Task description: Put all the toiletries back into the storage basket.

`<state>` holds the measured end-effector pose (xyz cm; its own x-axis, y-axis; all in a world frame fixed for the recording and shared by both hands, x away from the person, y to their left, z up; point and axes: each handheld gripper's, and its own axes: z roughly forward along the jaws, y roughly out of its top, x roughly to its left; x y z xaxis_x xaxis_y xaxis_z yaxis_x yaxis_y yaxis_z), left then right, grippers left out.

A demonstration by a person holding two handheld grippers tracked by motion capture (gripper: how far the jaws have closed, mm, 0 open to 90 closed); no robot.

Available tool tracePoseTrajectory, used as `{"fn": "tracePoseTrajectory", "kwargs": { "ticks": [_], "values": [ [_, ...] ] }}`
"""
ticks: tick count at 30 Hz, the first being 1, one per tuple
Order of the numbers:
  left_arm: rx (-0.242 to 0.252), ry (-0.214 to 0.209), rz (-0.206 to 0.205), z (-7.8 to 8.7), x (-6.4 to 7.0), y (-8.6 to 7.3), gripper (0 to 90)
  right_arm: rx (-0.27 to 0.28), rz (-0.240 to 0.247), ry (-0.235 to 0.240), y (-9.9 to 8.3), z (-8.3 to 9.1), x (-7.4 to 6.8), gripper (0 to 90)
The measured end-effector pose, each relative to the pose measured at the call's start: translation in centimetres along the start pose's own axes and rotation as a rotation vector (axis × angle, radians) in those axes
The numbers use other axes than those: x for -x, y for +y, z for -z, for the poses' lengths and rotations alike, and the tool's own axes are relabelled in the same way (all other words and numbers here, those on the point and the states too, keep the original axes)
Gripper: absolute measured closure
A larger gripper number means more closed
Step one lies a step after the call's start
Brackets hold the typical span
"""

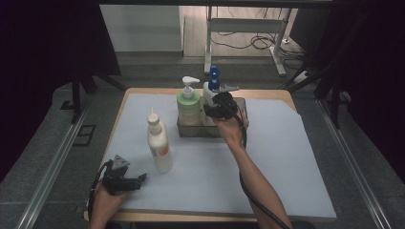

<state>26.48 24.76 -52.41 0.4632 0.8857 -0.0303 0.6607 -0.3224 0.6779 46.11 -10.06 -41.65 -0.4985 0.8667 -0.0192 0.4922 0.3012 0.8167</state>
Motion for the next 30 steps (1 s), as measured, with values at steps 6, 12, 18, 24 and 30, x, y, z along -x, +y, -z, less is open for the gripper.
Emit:
{"fn": "tracePoseTrajectory", "kwargs": {
  "ticks": [6, 12, 18, 24, 30],
  "values": [
    [0.0, 0.0, 0.0, 0.0, 0.0, 0.0, 12.4, 0.005, -0.001, -0.002, -0.7, -0.5, -0.4, 40.2],
    [-0.001, 0.001, -0.001, 0.0, 0.0, 0.0, 12.4, 0.014, -0.003, 0.0, -1.0, -0.3, -0.5, 38.8],
    [-0.001, 0.001, -0.001, 0.0, 0.0, 0.0, 12.4, 0.0, -0.013, 0.029, -0.8, -0.2, 0.0, 36.5],
    [0.0, 0.002, -0.001, 0.0, 0.0, 0.0, 12.4, 0.006, 0.013, 0.054, -0.9, 0.6, 0.2, 33.7],
    [-0.001, 0.002, -0.001, 0.0, 0.0, 0.0, 12.4, 0.003, 0.038, 0.069, -1.4, 2.2, 0.8, 33.7]
  ]
}}
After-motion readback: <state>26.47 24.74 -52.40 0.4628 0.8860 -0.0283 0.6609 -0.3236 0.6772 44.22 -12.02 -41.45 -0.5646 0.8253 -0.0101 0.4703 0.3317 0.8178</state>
